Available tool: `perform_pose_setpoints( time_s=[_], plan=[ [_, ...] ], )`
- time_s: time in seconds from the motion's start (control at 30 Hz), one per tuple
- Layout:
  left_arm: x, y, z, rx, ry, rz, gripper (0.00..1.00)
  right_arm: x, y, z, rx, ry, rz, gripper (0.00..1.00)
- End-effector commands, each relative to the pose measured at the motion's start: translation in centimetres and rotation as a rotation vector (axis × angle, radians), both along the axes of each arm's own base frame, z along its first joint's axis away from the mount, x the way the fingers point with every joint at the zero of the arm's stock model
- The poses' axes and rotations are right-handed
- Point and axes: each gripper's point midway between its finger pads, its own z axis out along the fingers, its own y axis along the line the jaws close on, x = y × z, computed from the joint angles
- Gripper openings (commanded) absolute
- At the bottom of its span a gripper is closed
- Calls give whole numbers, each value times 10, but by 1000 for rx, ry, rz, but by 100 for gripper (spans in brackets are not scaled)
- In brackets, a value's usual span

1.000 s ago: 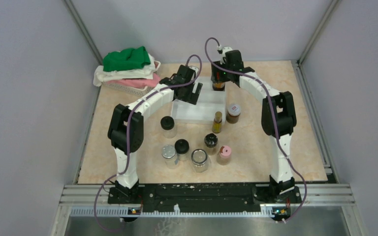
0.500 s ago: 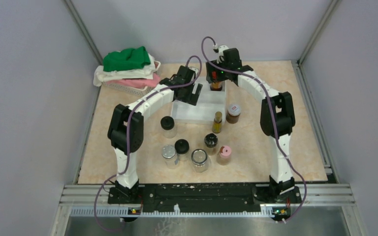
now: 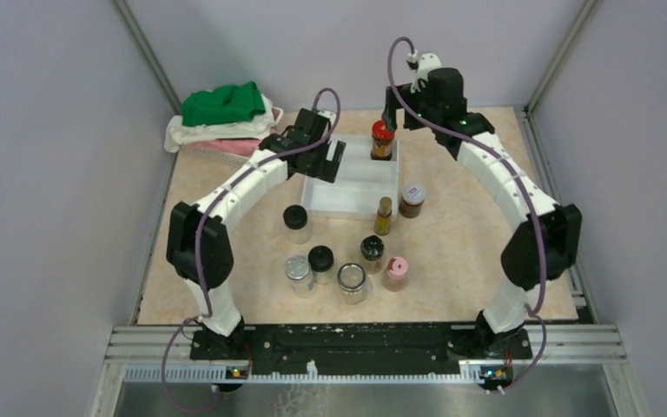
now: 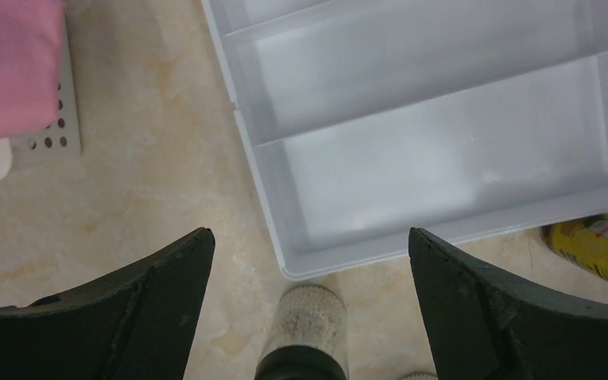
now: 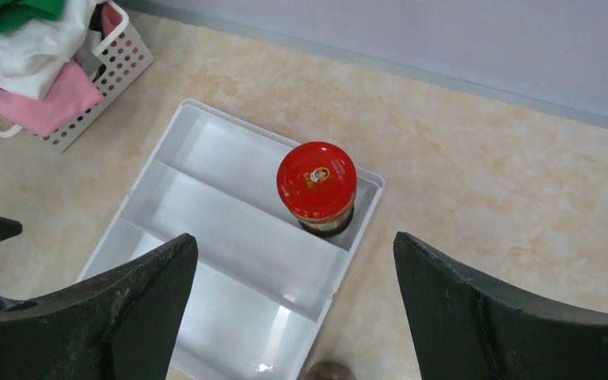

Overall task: Organize the condiment bottles
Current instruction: Place the bottle in the storage box, then pick up the bottle from the center of the board.

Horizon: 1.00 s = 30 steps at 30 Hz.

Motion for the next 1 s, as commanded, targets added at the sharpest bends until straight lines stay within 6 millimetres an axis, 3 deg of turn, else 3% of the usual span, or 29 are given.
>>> perform_pose_setpoints(
  time_s=[0.0, 0.1, 0.33, 0.53, 0.67, 0.83, 0.97],
  plan=[
    [-32, 22, 48, -30, -45, 32, 97, -33, -21, 18, -5, -13, -73, 92],
    [-57, 36, 42, -40, -19, 63, 89, -50, -30, 9, -15, 21, -87, 92],
    [-116, 58, 33, -94, 55, 112, 92, -79, -39, -15, -23, 89, -90, 93],
    [-139, 70, 16, -91, 93, 147, 92, -91, -40, -23, -14, 117, -82, 92],
    [-140, 74, -3, -80, 96, 170, 92, -96, -42, -24, -13, 118, -83, 92],
    [-125, 63, -26, -104, 108, 198, 91, -101, -43, -28, -16, 127, -78, 91],
    [-115, 58, -33, -116, 89, 202, 91, -104, -47, -31, -38, 128, -78, 91]
  ],
)
